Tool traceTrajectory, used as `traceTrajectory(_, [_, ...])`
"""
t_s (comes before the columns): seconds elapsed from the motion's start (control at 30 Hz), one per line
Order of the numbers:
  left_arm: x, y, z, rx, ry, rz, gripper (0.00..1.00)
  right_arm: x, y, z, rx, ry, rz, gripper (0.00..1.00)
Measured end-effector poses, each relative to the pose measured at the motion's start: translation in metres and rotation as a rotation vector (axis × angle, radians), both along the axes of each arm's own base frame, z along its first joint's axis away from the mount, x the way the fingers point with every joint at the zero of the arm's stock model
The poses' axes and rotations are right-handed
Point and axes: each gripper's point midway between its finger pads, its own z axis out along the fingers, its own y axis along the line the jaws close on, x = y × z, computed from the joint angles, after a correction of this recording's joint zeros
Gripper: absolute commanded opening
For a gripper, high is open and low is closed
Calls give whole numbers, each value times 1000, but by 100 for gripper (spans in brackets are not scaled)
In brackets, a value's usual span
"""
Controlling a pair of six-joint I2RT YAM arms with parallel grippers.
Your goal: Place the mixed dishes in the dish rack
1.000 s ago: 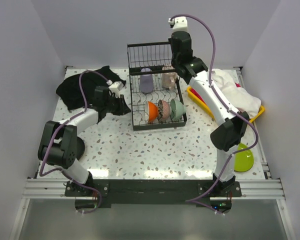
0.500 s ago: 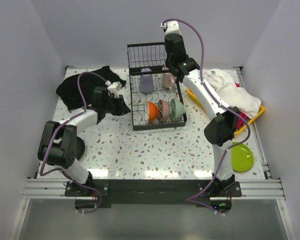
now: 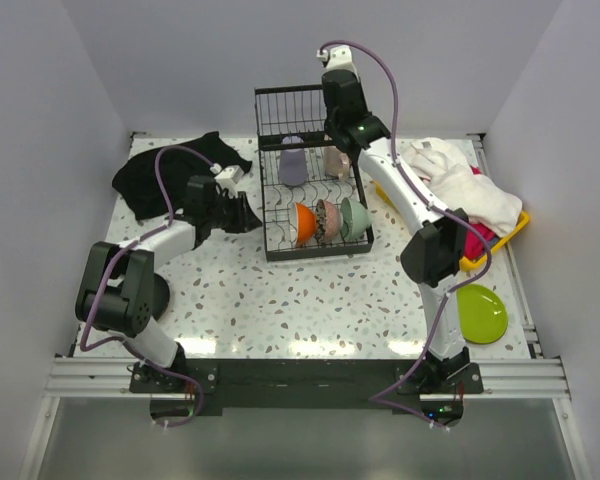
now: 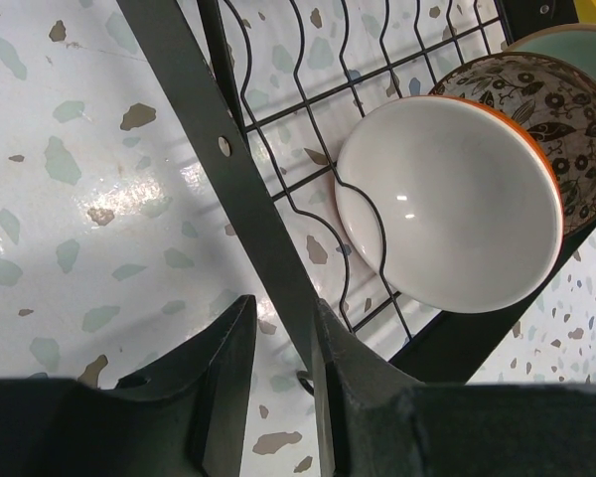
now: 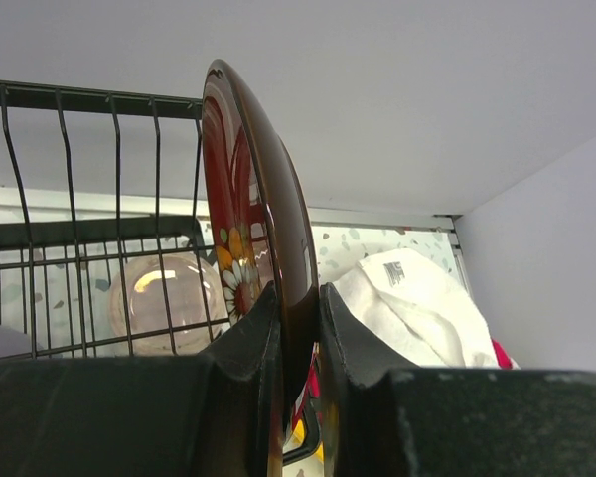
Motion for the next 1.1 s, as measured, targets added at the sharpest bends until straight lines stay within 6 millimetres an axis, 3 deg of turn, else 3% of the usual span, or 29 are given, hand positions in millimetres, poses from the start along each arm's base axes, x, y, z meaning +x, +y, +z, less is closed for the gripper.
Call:
traceTrajectory(0.03, [0, 0, 0, 0, 0, 0, 34, 0, 0, 0, 0, -1, -3, 16])
traceTrajectory(0.13, [0, 0, 0, 0, 0, 0, 35, 1, 0, 0, 4, -5, -4, 43])
traceTrajectory(0.17, [0, 0, 0, 0, 0, 0, 35, 1, -1, 0, 5, -6, -9, 57])
traceTrajectory(0.27, [0, 0, 0, 1, 0, 0, 37, 3, -1, 6, 14, -21, -13, 70])
traceTrajectory(0.5, [-2, 4, 3, 8, 2, 5, 46, 0, 4, 18, 24, -48, 0, 77])
traceTrajectory(0.63, [2, 14, 16, 54, -14, 16, 51, -15, 11, 33, 39, -55, 28, 79])
traceTrajectory(0.83, [10, 42, 60, 188, -125, 30, 54, -72, 7, 80, 130, -80, 89, 81])
traceTrajectory(0.93, [5, 69, 71, 273, -134, 47, 54, -108, 3, 101, 201, -83, 157, 85])
traceTrajectory(1.03, [-4, 107, 68, 386, -94, 78, 54, -137, 8, 100, 260, -41, 268, 88])
traceTrajectory(1.1, [-14, 134, 60, 459, -44, 93, 54, -155, 17, 83, 290, 25, 363, 91])
